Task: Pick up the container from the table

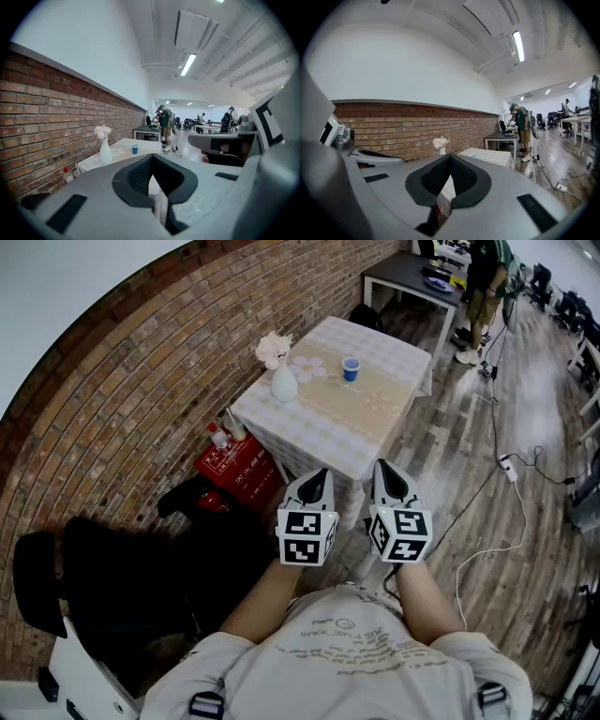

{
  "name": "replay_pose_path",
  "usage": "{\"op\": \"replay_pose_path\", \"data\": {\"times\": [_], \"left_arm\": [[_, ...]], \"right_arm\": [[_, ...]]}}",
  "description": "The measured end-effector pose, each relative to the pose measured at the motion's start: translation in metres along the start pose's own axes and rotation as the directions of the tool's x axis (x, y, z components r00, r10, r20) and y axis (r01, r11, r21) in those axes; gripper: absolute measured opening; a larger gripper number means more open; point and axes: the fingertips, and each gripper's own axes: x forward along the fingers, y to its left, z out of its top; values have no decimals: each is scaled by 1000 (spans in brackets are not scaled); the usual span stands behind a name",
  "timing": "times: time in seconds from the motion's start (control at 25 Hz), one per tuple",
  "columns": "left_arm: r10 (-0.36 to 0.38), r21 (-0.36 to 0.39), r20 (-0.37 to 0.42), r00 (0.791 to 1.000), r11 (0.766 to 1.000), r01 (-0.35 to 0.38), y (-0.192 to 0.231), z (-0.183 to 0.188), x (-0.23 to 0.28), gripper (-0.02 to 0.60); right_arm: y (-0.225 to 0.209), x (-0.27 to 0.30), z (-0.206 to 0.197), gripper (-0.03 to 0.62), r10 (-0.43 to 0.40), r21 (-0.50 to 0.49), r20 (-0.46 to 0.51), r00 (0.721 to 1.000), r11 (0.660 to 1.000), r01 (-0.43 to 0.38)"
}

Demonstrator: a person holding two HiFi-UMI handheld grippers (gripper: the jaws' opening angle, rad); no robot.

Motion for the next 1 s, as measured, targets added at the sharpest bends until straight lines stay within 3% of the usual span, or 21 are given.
{"op": "replay_pose_path", "data": {"times": [1.0], "left_arm": [[46, -40, -2, 999, 998, -47, -32, 6, 55, 5]], "right_arm": [[-47, 23, -7, 2, 98, -23, -13, 995, 995, -98]]}}
